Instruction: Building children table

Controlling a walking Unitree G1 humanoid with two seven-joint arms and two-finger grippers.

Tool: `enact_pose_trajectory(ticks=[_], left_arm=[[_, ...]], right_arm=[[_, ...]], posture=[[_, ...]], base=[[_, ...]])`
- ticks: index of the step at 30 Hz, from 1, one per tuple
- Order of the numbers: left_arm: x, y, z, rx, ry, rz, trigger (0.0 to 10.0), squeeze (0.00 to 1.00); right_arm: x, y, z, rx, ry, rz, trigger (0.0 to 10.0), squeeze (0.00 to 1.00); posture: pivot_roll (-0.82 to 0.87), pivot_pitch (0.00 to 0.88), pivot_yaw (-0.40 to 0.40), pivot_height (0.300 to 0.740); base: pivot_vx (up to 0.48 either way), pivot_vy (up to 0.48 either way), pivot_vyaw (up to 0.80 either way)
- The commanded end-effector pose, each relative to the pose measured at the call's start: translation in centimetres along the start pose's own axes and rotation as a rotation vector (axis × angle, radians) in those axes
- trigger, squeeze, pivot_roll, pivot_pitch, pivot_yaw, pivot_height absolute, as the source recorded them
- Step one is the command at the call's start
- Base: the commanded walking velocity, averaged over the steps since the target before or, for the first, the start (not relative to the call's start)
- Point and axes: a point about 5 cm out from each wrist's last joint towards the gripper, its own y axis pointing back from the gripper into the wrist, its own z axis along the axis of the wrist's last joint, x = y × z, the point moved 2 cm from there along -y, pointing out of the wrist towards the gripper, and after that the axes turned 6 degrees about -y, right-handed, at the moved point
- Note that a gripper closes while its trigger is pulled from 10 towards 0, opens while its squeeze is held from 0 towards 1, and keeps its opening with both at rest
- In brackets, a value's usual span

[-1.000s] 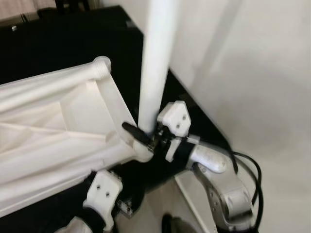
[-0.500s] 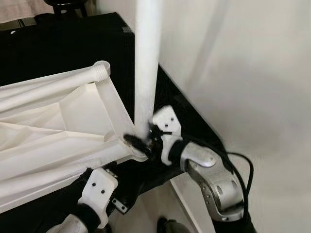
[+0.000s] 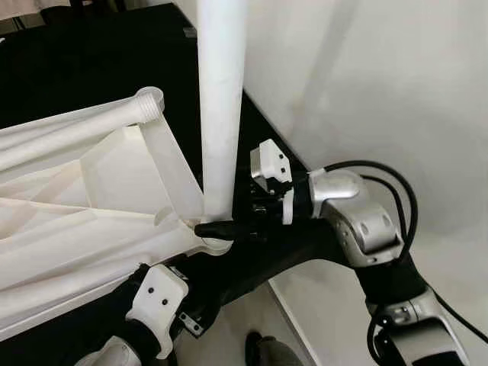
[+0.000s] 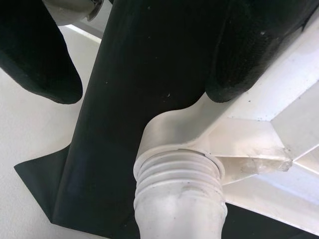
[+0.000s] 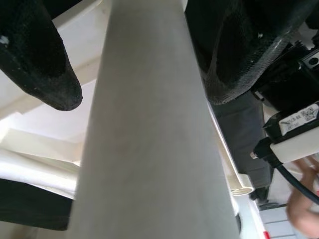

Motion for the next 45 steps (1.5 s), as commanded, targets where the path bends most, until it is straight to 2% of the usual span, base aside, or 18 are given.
enact_pose_trajectory(ticks=[1, 2, 12, 16, 20, 22, 23, 24, 25, 26, 29, 34, 35, 38, 39, 42, 44, 45], left_arm=[[-0.3, 0.2, 0.1, -0.001, 0.006, 0.0, 10.0, 0.0], [-0.4, 0.2, 0.1, -0.001, 0.007, 0.0, 10.0, 0.0], [-0.5, 0.2, 0.2, -0.003, 0.012, 0.004, 10.0, 0.0], [-0.4, 0.1, 0.2, -0.004, 0.013, 0.003, 10.0, 0.0], [-0.3, 0.1, 0.1, -0.004, 0.013, 0.0, 10.0, 0.0], [-0.1, 0.2, 0.0, -0.002, 0.01, 0.001, 10.0, 0.0], [-0.1, 0.2, 0.0, -0.002, 0.01, 0.001, 10.0, 0.0], [0.1, 0.2, 0.0, -0.001, 0.008, 0.002, 10.0, 0.0], [0.1, 0.2, 0.0, -0.001, 0.008, 0.002, 10.0, 0.0], [0.2, 0.2, 0.0, -0.001, 0.006, 0.003, 10.0, 0.0], [0.3, 0.0, -0.1, 0.001, 0.001, 0.003, 10.0, 0.0], [0.4, -0.2, -0.3, 0.005, -0.006, -0.004, 10.0, 0.0], [0.5, -0.2, -0.3, 0.005, -0.007, 0.0, 10.0, 0.0], [0.5, -0.2, -0.4, 0.005, -0.009, 0.005, 10.0, 0.0], [0.5, -0.2, -0.4, 0.005, -0.01, 0.008, 10.0, 0.0], [0.5, -0.3, -0.4, 0.004, -0.007, 0.009, 10.0, 0.0], [0.4, -0.3, -0.4, 0.003, -0.003, 0.006, 10.0, 0.0], [0.4, -0.3, -0.4, 0.003, -0.003, 0.006, 10.0, 0.0]], right_arm=[[-0.1, -0.3, -0.1, -0.006, 0.002, 0.051, 8.7, 0.0], [-0.5, -0.4, 0.0, -0.006, 0.009, 0.062, 0.0, 0.0], [-1.0, 0.5, -0.5, -0.013, 0.011, 0.082, 0.0, 0.0], [-0.8, 1.6, -1.1, -0.015, 0.0, -0.016, 0.0, 0.0], [-0.6, 2.5, -2.2, -0.018, -0.058, -0.199, 0.0, 0.0], [-0.3, 2.1, -4.4, 0.014, -0.146, -0.566, 0.0, 0.0], [-0.3, 2.1, -4.4, 0.014, -0.146, -0.566, 0.0, 0.0], [-0.5, 2.8, -5.7, 0.05, -0.196, -0.888, 0.0, 0.0], [-0.5, 2.8, -5.7, 0.05, -0.196, -0.888, 0.0, 0.0], [1.1, 2.7, -6.9, 0.088, -0.235, -0.995, 0.0, 0.0], [3.2, 1.9, -8.0, 0.111, -0.295, -1.018, 0.0, 0.0], [2.9, 0.8, -7.7, 0.109, -0.281, -0.965, 0.0, 0.0], [2.5, 0.5, -7.4, 0.104, -0.272, -0.949, 9.0, 0.0], [2.3, 0.1, -6.9, 0.084, -0.259, -0.901, 10.0, 0.0], [2.3, -0.3, -6.4, 0.075, -0.25, -0.877, 10.0, 1.0], [2.5, -1.5, -4.5, 0.006, -0.224, -0.714, 10.0, 1.0], [3.0, -2.1, -2.6, -0.08, -0.209, -0.521, 10.0, 1.0], [3.0, -2.1, -2.6, -0.08, -0.209, -0.521, 10.0, 1.0]], posture=[[-0.18, 0.279, -0.107, 0.74], [-0.18, 0.279, -0.108, 0.74], [-0.18, 0.285, -0.108, 0.74], [-0.2, 0.285, -0.105, 0.74], [-0.2, 0.283, -0.106, 0.74], [-0.21, 0.284, -0.1, 0.74], [-0.21, 0.284, -0.1, 0.74], [-0.22, 0.283, -0.099, 0.74], [-0.22, 0.283, -0.099, 0.74], [-0.22, 0.282, -0.089, 0.74], [-0.22, 0.28, -0.084, 0.74], [-0.21, 0.258, -0.086, 0.74], [-0.21, 0.257, -0.087, 0.74], [-0.2, 0.252, -0.087, 0.74], [-0.2, 0.25, -0.088, 0.74], [-0.2, 0.247, -0.091, 0.74], [-0.2, 0.243, -0.092, 0.74], [-0.2, 0.243, -0.092, 0.74]], base=[[0.0, 0.0, 0.0], [0.0, 0.0, 0.0], [0.0, 0.0, 0.0], [0.0, 0.0, 0.0], [0.0, 0.0, 0.0], [0.0, 0.0, 0.0], [0.0, 0.0, 0.0], [0.0, 0.0, 0.0], [0.0, 0.0, 0.0], [0.0, 0.0, 0.0], [0.0, 0.0, 0.0], [0.0, 0.0, 0.0], [0.0, 0.0, 0.0], [0.0, 0.0, 0.0], [0.0, 0.0, 0.0], [0.0, 0.0, 0.0], [0.0, 0.0, 0.0], [0.0, 0.0, 0.0]])
